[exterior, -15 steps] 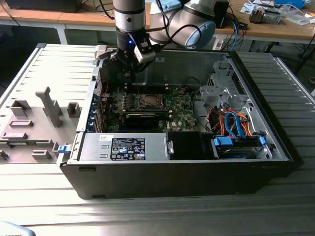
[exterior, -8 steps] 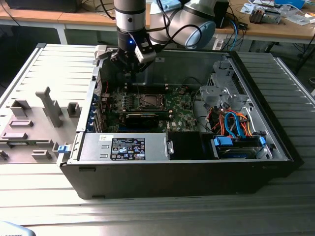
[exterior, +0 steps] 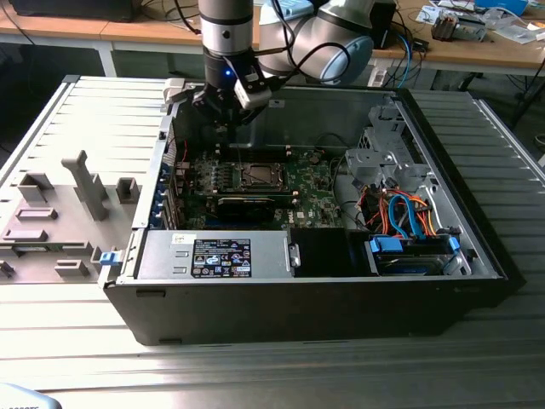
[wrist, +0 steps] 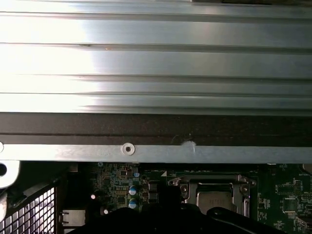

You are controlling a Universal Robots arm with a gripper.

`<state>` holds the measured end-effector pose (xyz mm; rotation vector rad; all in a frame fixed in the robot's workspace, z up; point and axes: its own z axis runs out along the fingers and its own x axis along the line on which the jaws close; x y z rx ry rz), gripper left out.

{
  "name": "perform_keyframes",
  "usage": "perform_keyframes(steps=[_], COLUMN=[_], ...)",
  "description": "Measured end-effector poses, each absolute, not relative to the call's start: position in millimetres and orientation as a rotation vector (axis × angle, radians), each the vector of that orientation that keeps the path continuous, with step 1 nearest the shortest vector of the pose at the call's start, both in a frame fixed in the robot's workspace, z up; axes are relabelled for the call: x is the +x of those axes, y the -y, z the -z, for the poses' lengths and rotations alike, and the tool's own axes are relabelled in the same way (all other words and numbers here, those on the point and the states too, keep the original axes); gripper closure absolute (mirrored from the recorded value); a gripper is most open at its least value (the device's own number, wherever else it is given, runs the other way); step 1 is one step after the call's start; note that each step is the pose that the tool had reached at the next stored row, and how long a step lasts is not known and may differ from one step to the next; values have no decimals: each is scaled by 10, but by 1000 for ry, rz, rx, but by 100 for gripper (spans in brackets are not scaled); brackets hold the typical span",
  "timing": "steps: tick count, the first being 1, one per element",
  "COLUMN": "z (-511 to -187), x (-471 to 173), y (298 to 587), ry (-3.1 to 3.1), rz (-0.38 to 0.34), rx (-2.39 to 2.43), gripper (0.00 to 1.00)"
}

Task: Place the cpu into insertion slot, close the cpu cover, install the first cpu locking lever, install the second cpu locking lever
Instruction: 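Install the first cpu locking lever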

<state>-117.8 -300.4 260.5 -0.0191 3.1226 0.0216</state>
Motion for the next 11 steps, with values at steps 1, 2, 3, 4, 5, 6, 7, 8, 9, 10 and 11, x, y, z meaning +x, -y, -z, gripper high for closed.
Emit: perform_keyframes(steps=[1, 2, 3, 4, 5, 6, 7, 8, 9, 10, 11], z=[-2605, -2605, -2605, -2605, -2605, -2605, -2605, -2605, -2605, -2605, -2605], x=[-1176, -1174, -1169, -1164, -1162, -1161, -1159, -1157, -1153, -1151, -1149], y=[3004, 3004, 3004, 3004, 3004, 3004, 3004, 3004, 3004, 3004, 3004], ry=[-3123, -3123, -3123, -3123, -3123, -3123, -3123, -3123, -3123, -3123, -3123], rz=[-22, -22, -22, -22, -22, -22, -22, -22, -22, -22, -22], rx=[-19, -19, -19, -19, -19, -19, -19, -19, -19, -19, -19], gripper=[89, 89, 89, 89, 89, 89, 89, 89, 89, 89, 89])
